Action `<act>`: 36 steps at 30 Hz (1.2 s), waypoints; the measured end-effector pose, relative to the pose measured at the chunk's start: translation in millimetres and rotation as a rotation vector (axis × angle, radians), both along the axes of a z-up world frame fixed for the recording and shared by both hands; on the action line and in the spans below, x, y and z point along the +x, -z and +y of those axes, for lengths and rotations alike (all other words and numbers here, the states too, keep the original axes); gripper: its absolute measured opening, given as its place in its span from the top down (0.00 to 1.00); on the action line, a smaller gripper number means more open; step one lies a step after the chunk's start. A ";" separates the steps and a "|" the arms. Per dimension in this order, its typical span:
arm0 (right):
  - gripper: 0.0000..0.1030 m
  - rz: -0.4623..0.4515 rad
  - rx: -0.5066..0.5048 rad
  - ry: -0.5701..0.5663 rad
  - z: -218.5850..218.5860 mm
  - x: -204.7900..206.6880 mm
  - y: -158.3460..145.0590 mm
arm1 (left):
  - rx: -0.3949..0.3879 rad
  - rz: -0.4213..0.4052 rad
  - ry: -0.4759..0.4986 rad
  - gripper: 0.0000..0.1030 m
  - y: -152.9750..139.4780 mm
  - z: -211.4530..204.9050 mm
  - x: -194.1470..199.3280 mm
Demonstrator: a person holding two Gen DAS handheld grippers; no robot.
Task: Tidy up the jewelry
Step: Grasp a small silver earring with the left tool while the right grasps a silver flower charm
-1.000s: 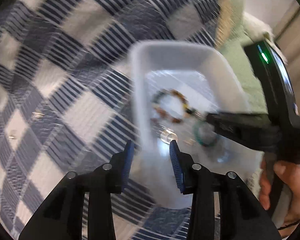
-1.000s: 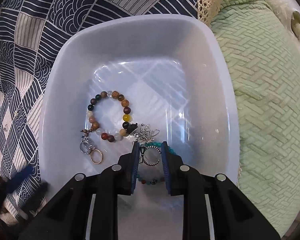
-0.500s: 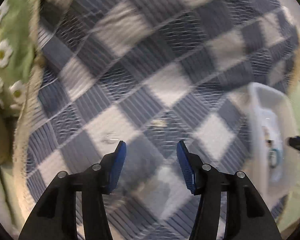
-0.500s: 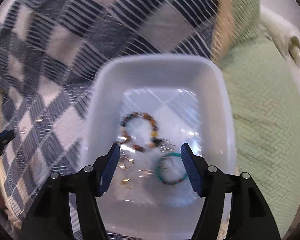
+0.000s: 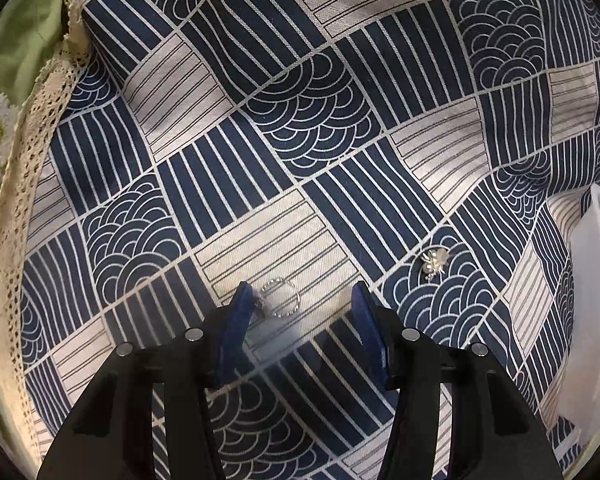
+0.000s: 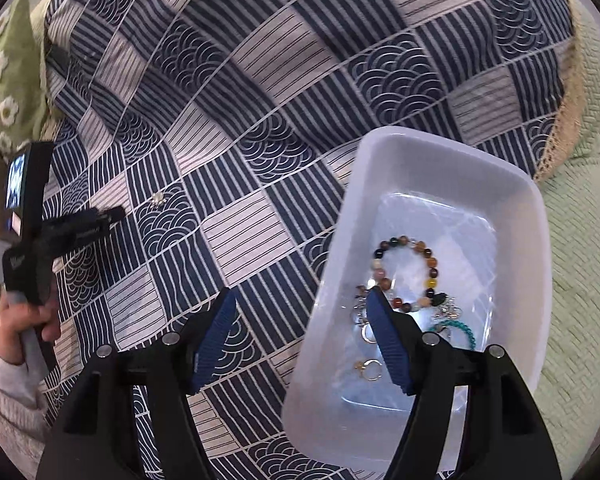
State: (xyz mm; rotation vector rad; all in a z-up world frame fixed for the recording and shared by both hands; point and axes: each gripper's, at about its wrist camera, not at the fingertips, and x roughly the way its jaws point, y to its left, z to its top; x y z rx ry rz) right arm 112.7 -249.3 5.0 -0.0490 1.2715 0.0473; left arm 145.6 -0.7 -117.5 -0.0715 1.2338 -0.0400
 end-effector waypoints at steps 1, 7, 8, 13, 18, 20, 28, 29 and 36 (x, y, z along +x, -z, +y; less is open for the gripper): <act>0.35 0.004 -0.005 -0.003 2.0 0.1 1.3 | 0.009 0.000 0.001 0.60 1.9 0.3 1.1; 0.35 0.014 -0.001 -0.008 9.3 1.2 9.3 | -0.016 -0.004 -0.017 0.82 4.1 9.7 9.2; 0.35 0.015 0.001 -0.010 11.9 1.0 10.7 | -0.019 -0.002 -0.023 0.90 2.5 11.6 9.4; 0.35 0.001 0.045 -0.014 27.9 1.6 13.5 | -0.069 0.003 -0.058 0.92 -21.1 27.9 -0.2; 0.35 -0.042 0.087 -0.037 65.2 8.3 15.9 | -0.127 -0.017 -0.089 0.92 -69.0 46.1 -31.6; 0.35 -0.044 0.100 -0.054 83.5 14.6 20.6 | -0.129 -0.039 -0.091 0.92 -88.2 43.6 -49.0; 0.35 -0.022 0.096 -0.034 138.6 63.8 56.7 | -0.155 -0.050 -0.037 0.92 -95.4 42.9 -50.7; 0.35 -0.016 0.080 -0.034 142.1 68.6 61.6 | -0.160 -0.045 -0.037 0.92 -94.0 44.3 -47.8; 0.59 0.042 0.052 -0.004 151.5 91.6 101.4 | -0.190 -0.022 -0.073 0.92 -94.9 63.4 -31.6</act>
